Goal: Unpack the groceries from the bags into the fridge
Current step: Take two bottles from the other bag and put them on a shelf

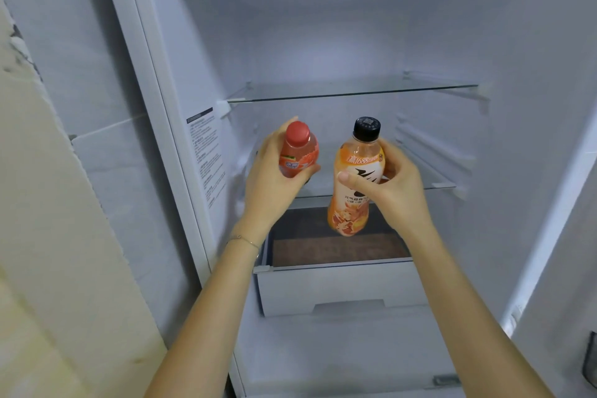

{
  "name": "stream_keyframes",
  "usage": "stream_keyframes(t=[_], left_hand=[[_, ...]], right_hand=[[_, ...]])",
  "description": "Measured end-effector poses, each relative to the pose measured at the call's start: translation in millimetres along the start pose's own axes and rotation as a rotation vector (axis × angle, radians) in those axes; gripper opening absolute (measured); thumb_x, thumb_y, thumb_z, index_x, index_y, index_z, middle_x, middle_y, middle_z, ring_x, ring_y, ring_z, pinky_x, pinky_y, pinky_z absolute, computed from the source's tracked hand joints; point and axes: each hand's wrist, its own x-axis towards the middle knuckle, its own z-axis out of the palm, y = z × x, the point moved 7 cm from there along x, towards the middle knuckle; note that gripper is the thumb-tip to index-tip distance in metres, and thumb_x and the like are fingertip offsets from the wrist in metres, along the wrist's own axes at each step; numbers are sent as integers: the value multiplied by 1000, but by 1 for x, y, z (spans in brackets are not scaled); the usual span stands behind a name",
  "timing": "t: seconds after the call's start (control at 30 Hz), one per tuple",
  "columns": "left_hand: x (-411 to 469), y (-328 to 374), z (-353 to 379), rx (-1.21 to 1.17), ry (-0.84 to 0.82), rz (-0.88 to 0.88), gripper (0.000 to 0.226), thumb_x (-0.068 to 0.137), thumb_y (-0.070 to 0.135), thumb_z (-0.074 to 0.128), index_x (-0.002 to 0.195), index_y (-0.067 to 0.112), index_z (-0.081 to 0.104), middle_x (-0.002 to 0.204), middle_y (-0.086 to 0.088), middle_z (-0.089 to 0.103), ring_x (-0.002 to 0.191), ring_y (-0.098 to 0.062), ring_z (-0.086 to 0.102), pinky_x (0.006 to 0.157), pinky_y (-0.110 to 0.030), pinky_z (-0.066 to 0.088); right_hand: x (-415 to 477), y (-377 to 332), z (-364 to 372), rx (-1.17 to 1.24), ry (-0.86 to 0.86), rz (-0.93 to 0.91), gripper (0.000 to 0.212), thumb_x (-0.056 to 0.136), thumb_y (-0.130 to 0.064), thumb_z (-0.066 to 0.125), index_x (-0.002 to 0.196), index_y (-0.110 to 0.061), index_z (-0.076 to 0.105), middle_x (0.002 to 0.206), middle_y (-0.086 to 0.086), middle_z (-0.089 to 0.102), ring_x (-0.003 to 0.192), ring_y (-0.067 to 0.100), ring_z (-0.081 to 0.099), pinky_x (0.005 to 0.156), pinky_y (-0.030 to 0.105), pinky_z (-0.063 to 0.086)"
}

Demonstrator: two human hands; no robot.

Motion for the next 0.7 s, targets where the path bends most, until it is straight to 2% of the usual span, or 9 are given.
stream_keyframes(t=[0.1,0.17,0.23,0.37,0.47,0.53,0.57,0.63,0.7], left_hand=[[-1,-1,5,90,-11,0,70,80,31,78,139,31,43,139,8,48,127,-11,46,100,-28,44],[-2,-3,6,15,12,-29,68,79,21,80,137,26,46,137,5,50,127,-11,46,103,-21,42],[-1,-7,5,-69,51,-56,66,77,16,81,135,24,49,133,4,53,123,-12,50,98,-12,42],[-4,-12,5,-218,73,-107,61,77,32,80,131,24,52,128,7,56,116,-11,55,92,-14,47],[-7,-17,10,-308,62,-161,61,78,56,66,130,27,54,128,11,54,117,-7,54,97,-32,51],[-7,-22,13,-305,27,-174,61,79,61,58,131,30,54,131,10,52,121,-11,51,97,-46,52],[-6,-23,15,-290,2,-169,60,80,61,58,132,30,53,132,9,51,123,-12,50,96,-47,52],[-6,-22,19,-243,-55,-139,58,83,55,59,133,27,52,134,7,50,123,-14,49,97,-39,52],[-5,-20,23,-137,-84,-82,53,88,43,65,134,22,51,135,4,48,123,-15,48,96,-22,50]], right_hand=[[1,2,0,-2,-8,-3,49,72,-26,81,116,-28,60,104,-15,68,95,-2,64,74,15,50],[2,5,1,5,-14,5,50,72,-26,81,117,-27,60,104,-15,68,95,-2,63,72,13,50],[1,9,3,21,-19,20,52,72,-25,82,120,-25,60,105,-15,67,95,-3,63,70,10,50],[0,17,7,40,-40,37,52,71,-26,82,118,-30,59,102,-21,66,93,-9,62,67,4,48],[0,21,7,44,-48,50,51,70,-25,82,113,-36,56,99,-25,65,90,-12,61,65,4,48],[-1,24,6,33,-53,56,49,71,-28,82,110,-40,56,99,-25,64,91,-11,61,66,7,49],[-1,24,5,28,-57,54,47,71,-29,81,107,-43,56,99,-25,65,92,-10,62,67,9,49],[-2,25,4,28,-58,55,44,71,-29,81,105,-44,56,98,-25,65,93,-7,62,69,11,49],[-3,28,2,35,-52,61,47,72,-29,81,111,-38,57,103,-22,65,95,-3,63,75,14,50]])
